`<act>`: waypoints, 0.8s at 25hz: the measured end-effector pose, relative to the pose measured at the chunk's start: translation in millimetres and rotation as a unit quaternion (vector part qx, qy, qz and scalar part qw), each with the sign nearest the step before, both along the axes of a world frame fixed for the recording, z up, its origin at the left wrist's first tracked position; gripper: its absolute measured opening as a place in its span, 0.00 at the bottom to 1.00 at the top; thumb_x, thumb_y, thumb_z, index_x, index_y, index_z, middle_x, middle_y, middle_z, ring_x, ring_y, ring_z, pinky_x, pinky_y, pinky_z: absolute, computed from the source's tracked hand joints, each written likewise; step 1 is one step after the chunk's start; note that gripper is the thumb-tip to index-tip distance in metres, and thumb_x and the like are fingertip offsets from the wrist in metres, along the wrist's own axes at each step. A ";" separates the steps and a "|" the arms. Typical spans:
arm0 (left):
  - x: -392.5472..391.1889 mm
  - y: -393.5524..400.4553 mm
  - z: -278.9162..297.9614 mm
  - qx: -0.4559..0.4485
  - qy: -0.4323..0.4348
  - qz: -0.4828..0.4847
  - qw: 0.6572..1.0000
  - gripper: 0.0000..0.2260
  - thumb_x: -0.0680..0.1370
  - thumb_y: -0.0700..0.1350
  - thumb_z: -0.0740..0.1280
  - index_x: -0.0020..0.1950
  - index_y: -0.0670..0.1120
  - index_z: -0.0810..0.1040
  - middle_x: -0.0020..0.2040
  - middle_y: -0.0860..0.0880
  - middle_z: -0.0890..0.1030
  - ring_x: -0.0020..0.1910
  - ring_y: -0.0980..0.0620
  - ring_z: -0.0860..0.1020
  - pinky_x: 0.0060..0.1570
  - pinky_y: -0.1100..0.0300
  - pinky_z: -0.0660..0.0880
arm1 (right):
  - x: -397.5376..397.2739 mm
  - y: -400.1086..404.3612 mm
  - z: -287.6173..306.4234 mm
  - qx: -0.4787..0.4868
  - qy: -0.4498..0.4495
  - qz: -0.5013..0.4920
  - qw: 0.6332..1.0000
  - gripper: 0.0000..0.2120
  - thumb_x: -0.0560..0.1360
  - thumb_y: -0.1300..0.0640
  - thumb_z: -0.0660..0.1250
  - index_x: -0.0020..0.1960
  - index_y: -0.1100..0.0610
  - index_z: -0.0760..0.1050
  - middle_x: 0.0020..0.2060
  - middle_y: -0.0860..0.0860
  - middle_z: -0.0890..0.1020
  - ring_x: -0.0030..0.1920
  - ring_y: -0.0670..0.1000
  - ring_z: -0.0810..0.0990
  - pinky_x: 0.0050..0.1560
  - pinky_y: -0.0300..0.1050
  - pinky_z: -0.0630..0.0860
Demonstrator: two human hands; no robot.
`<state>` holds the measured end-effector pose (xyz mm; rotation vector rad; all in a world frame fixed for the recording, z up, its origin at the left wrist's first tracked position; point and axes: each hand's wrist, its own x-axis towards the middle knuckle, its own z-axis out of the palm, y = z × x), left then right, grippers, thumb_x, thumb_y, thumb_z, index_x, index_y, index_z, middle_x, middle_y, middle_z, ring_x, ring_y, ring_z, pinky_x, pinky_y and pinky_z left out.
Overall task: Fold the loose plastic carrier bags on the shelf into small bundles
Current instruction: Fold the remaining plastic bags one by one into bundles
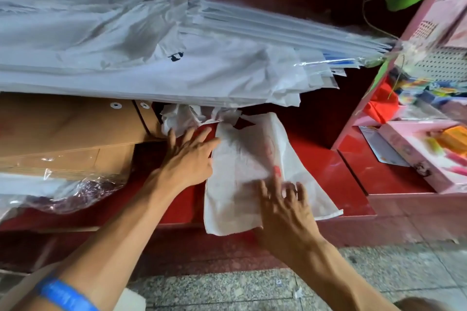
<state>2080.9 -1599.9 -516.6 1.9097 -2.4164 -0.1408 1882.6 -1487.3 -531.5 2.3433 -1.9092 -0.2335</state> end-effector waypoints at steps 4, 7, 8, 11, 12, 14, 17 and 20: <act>2.6 1.8 -6.3 -0.022 0.011 0.019 1.000 0.17 0.80 0.48 0.59 0.69 0.54 0.72 0.71 0.53 0.71 0.69 0.47 0.68 0.70 0.42 0.58 | -9.9 2.4 20.9 -0.002 -0.128 0.065 0.990 0.22 0.71 0.43 0.69 0.61 0.51 0.77 0.55 0.52 0.81 0.53 0.56 0.80 0.51 0.51 0.77; -0.9 2.2 0.7 -0.074 0.241 0.092 0.963 0.10 0.80 0.45 0.60 0.56 0.48 0.79 0.58 0.47 0.80 0.57 0.43 0.77 0.57 0.50 0.72 | -17.6 -0.9 52.4 0.012 -0.418 -0.045 0.907 0.15 0.80 0.48 0.60 0.41 0.57 0.73 0.32 0.52 0.77 0.32 0.53 0.75 0.36 0.48 0.71; -1.7 2.7 5.3 -0.097 0.316 0.126 0.935 0.08 0.81 0.45 0.60 0.54 0.47 0.78 0.54 0.45 0.80 0.55 0.43 0.77 0.55 0.51 0.73 | -19.8 -2.1 60.0 0.060 -0.591 -0.097 0.799 0.16 0.81 0.50 0.60 0.41 0.58 0.75 0.32 0.54 0.79 0.32 0.53 0.77 0.36 0.47 0.73; -9.7 13.7 17.8 -0.086 0.500 0.175 0.844 0.13 0.79 0.57 0.62 0.50 0.49 0.76 0.47 0.51 0.78 0.51 0.45 0.78 0.52 0.51 0.72 | -37.0 -12.7 65.6 0.150 -0.928 -0.160 0.300 0.21 0.82 0.45 0.57 0.63 0.59 0.76 0.56 0.59 0.83 0.56 0.58 0.82 0.60 0.58 0.76; -13.9 19.8 21.4 -0.057 0.537 0.172 0.824 0.17 0.76 0.63 0.61 0.49 0.50 0.76 0.45 0.52 0.80 0.49 0.44 0.80 0.49 0.51 0.73 | -46.5 -16.1 62.0 0.115 -0.953 -0.184 0.210 0.23 0.81 0.44 0.56 0.67 0.58 0.74 0.60 0.58 0.81 0.61 0.58 0.80 0.64 0.59 0.74; -26.2 33.7 27.7 0.083 0.589 0.163 0.787 0.23 0.75 0.70 0.60 0.56 0.53 0.76 0.46 0.49 0.82 0.44 0.43 0.83 0.42 0.52 0.77 | -60.8 -18.4 49.1 0.026 -0.943 -0.260 0.207 0.21 0.82 0.46 0.56 0.68 0.57 0.73 0.59 0.56 0.82 0.59 0.56 0.82 0.57 0.57 0.79; -45.9 48.7 27.1 0.350 0.643 0.144 0.666 0.31 0.69 0.71 0.62 0.67 0.58 0.68 0.55 0.39 0.83 0.47 0.38 0.84 0.45 0.48 0.81 | -66.0 -0.8 25.6 -0.008 -0.856 -0.389 0.341 0.12 0.80 0.55 0.63 0.59 0.60 0.77 0.44 0.57 0.85 0.40 0.56 0.85 0.39 0.56 0.82; -65.7 54.4 16.8 0.404 0.675 0.073 0.613 0.28 0.73 0.66 0.62 0.68 0.53 0.73 0.59 0.40 0.82 0.52 0.42 0.83 0.51 0.50 0.79 | -63.1 20.7 28.8 0.068 -0.798 -0.406 0.439 0.03 0.77 0.63 0.64 0.46 0.60 0.75 0.27 0.54 0.78 0.22 0.50 0.77 0.20 0.40 0.72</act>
